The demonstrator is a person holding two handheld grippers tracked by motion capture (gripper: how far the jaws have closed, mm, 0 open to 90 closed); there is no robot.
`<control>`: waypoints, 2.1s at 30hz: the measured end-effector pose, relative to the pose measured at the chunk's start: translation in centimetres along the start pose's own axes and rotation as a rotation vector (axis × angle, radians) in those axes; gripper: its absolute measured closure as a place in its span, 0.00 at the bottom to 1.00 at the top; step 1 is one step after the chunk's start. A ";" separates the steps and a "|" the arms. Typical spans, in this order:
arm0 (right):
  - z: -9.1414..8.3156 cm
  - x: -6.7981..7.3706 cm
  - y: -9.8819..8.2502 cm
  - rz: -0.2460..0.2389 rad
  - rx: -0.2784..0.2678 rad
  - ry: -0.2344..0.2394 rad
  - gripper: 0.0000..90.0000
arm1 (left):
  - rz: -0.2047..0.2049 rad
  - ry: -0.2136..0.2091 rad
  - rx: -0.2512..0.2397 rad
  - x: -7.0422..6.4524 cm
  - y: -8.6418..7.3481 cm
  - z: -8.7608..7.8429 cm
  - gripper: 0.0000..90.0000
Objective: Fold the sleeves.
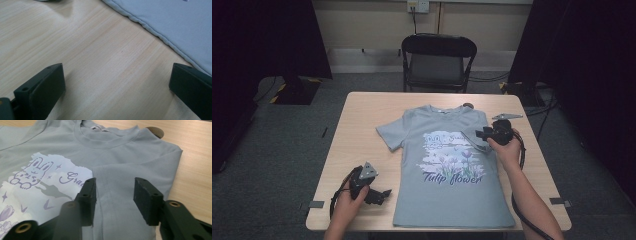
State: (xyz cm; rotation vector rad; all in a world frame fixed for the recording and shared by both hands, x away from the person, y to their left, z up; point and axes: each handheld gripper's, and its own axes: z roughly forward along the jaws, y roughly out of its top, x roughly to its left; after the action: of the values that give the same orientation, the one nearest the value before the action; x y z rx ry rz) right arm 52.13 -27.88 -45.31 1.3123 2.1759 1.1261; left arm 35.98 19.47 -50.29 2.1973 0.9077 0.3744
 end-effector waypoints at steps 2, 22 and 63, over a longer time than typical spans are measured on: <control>0.0 0.0 -0.1 0.004 0.003 -0.001 0.52 | 0.000 0.000 0.000 0.0 0.0 0.0 0.00; -1.0 0.1 -1.7 -0.022 0.011 0.037 0.23 | 0.000 0.000 0.000 0.0 0.0 0.0 0.00; -3.5 0.9 -3.7 -0.089 0.015 0.083 0.14 | 0.000 0.000 0.000 0.0 0.0 0.0 0.00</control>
State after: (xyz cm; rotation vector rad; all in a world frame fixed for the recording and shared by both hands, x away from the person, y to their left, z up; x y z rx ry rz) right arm 47.30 -29.59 -45.94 1.1817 2.2821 1.1507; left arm 35.98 19.47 -50.29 2.1970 0.9082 0.3742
